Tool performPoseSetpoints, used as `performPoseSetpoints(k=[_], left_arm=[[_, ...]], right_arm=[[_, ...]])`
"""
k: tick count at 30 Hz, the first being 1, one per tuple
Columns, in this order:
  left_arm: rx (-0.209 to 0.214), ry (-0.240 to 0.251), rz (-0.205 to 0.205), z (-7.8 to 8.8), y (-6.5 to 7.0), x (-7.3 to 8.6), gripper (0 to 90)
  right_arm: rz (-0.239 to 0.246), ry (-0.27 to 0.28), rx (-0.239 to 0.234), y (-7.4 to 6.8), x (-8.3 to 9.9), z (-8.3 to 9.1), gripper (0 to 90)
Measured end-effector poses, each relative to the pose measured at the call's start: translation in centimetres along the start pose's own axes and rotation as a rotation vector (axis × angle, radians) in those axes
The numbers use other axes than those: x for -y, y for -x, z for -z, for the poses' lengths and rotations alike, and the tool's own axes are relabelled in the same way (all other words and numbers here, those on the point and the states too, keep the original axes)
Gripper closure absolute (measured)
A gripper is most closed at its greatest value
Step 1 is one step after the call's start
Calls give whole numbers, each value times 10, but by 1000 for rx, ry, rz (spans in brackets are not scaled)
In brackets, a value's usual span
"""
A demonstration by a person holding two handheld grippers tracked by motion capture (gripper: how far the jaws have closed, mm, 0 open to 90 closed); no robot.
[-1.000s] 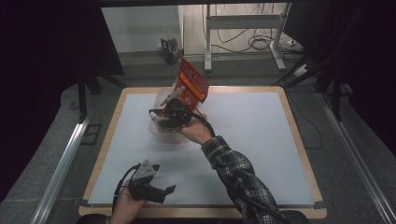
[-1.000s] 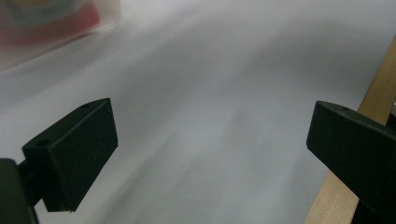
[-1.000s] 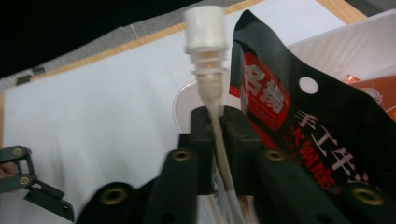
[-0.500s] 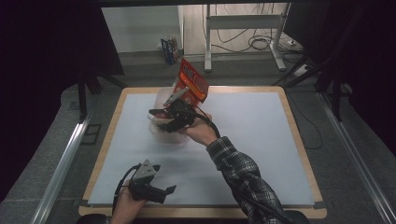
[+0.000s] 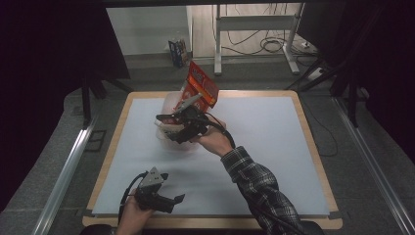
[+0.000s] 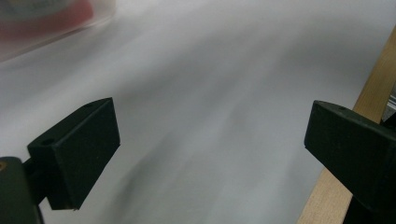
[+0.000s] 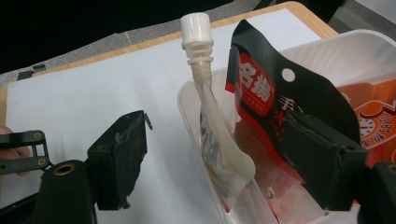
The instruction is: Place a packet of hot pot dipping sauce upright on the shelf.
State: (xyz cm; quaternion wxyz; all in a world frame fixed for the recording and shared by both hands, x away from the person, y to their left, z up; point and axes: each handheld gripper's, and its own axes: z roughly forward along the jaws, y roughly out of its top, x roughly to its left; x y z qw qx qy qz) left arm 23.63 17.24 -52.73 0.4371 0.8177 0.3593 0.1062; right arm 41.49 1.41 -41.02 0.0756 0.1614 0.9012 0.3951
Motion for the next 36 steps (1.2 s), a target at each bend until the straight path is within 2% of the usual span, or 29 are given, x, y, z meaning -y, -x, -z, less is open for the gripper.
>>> performPoseSetpoints(k=[13,22,24,36], left_arm=[[-2,6,3,1,-1,0,33],[-10,13,1,0,0,0,33],[-13,16,-1,0,0,0,33],[-33,48,-19,2,0,0,30]], right_arm=[[-2,16,-2,1,4,12,163],[22,13,13,-4,7,20,152],[40,19,20,-4,8,23,144],[31,46,32,-4,17,34,91]])
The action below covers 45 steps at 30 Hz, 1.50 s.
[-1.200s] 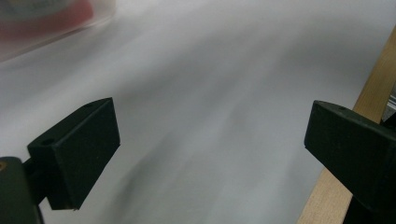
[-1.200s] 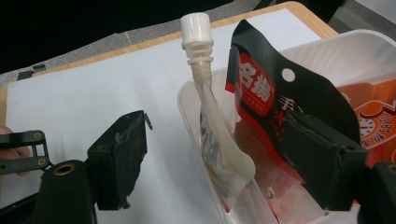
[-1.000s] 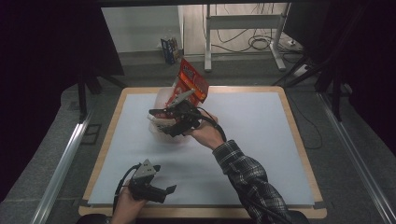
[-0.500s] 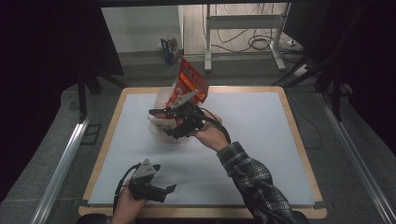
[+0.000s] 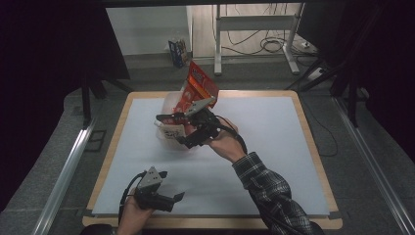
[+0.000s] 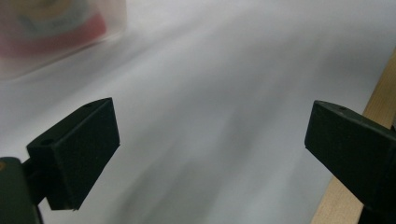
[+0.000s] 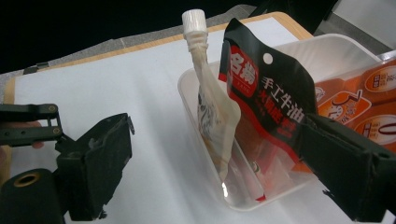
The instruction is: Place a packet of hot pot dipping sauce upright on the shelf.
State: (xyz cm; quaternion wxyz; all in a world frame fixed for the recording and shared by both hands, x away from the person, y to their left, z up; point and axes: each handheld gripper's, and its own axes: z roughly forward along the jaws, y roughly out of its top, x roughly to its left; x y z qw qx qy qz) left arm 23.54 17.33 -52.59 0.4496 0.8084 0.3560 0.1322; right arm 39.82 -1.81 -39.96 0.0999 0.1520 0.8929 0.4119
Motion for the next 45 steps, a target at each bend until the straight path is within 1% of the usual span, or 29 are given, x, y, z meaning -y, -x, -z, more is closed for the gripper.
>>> performPoseSetpoints(k=[2,6,10,17,19,23,31,36,39,45], left_arm=[[-6,5,-12,0,1,0,29],[-2,24,-24,0,1,0,23],[-9,30,-41,1,2,0,20],[-16,40,-69,0,4,1,21],[-16,41,-71,0,4,1,21],[-10,52,-68,0,4,1,20],[-25,63,-66,1,3,1,12],[-29,63,-75,1,4,1,10],[-30,63,-86,1,5,1,9],[-46,46,-103,-1,6,1,5]], right_arm=[[-9,4,0,0,2,2,83],[-16,12,2,0,5,7,67],[-16,12,15,0,9,13,47],[-10,11,30,-2,17,17,23],[-7,11,33,-2,20,18,19],[-18,15,43,-2,26,20,11],[-39,15,57,-4,38,21,6],[-60,3,50,-6,43,23,9],[-49,-4,61,-7,46,25,5],[-60,-5,62,-7,55,28,0]])
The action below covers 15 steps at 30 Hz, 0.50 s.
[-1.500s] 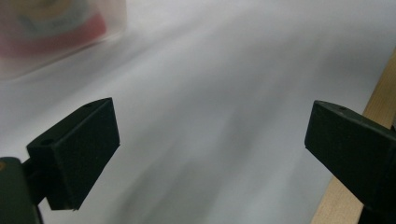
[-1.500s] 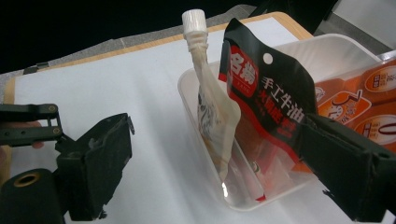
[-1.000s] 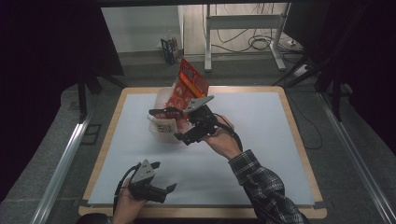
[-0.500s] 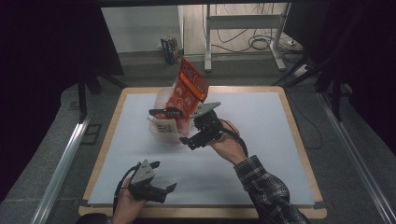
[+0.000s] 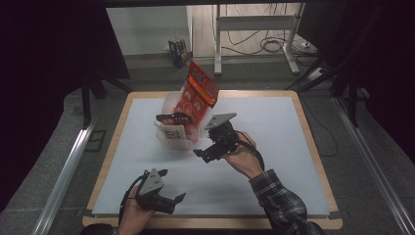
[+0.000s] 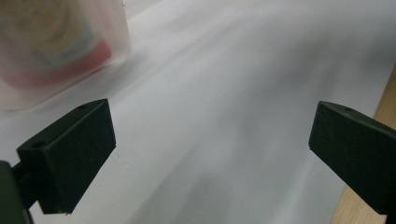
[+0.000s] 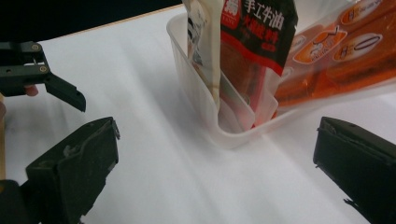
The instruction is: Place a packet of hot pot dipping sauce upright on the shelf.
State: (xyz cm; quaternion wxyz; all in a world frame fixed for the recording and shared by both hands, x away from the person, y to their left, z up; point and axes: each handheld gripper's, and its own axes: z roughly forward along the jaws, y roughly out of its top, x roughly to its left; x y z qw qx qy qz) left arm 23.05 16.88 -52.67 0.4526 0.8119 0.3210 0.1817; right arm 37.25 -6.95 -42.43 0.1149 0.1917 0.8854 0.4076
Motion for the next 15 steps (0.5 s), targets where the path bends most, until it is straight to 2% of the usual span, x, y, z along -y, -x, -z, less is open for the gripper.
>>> performPoseSetpoints(k=[6,15], left_arm=[[0,6,8,1,-1,0,4],[-6,2,1,0,0,0,4]], right_arm=[[-18,22,5,-1,12,6,0],[-28,22,20,-4,26,14,0]])
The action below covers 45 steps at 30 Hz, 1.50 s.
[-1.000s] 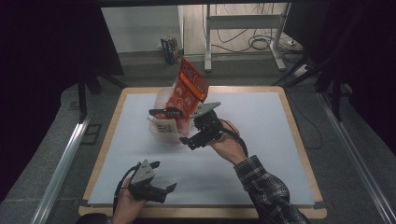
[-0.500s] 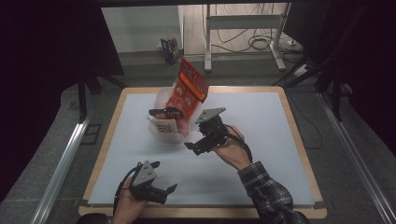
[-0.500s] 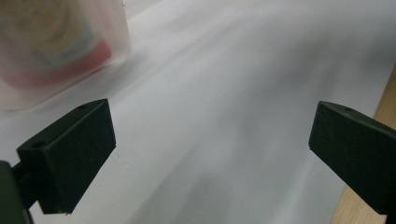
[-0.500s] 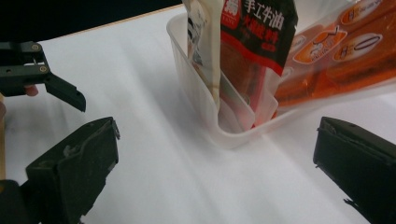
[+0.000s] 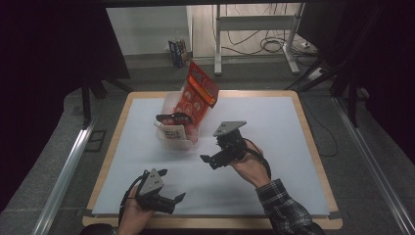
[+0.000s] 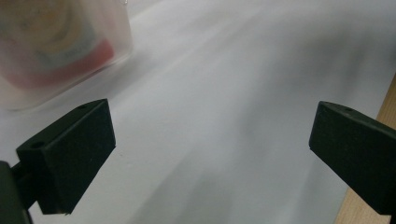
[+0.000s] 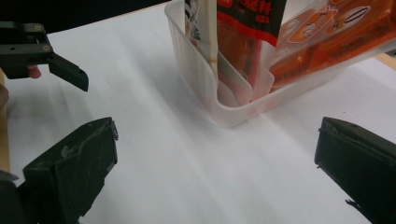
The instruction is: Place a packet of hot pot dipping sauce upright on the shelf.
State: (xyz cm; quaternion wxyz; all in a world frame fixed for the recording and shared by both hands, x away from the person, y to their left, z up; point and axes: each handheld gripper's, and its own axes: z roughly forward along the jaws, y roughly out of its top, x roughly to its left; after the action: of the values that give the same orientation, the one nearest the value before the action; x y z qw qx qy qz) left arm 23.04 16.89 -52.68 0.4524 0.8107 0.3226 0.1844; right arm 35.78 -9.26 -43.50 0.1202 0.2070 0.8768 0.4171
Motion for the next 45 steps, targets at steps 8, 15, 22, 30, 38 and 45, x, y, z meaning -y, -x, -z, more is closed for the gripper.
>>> performPoseSetpoints(k=[8,15,22,30,38,45], left_arm=[[-3,-12,2,1,-1,0,4],[-16,-27,11,2,-5,1,4],[-22,-27,24,4,-9,2,4],[-25,-29,24,4,-9,1,4],[-27,-31,26,4,-10,2,4],[-28,-30,30,5,-11,2,5]], right_arm=[[-10,26,31,0,12,13,0],[-4,29,67,-2,26,16,0],[1,19,79,-6,36,15,0],[8,12,82,-11,39,16,0],[-2,-1,85,-12,46,19,0],[-24,-13,104,-9,54,25,0]])
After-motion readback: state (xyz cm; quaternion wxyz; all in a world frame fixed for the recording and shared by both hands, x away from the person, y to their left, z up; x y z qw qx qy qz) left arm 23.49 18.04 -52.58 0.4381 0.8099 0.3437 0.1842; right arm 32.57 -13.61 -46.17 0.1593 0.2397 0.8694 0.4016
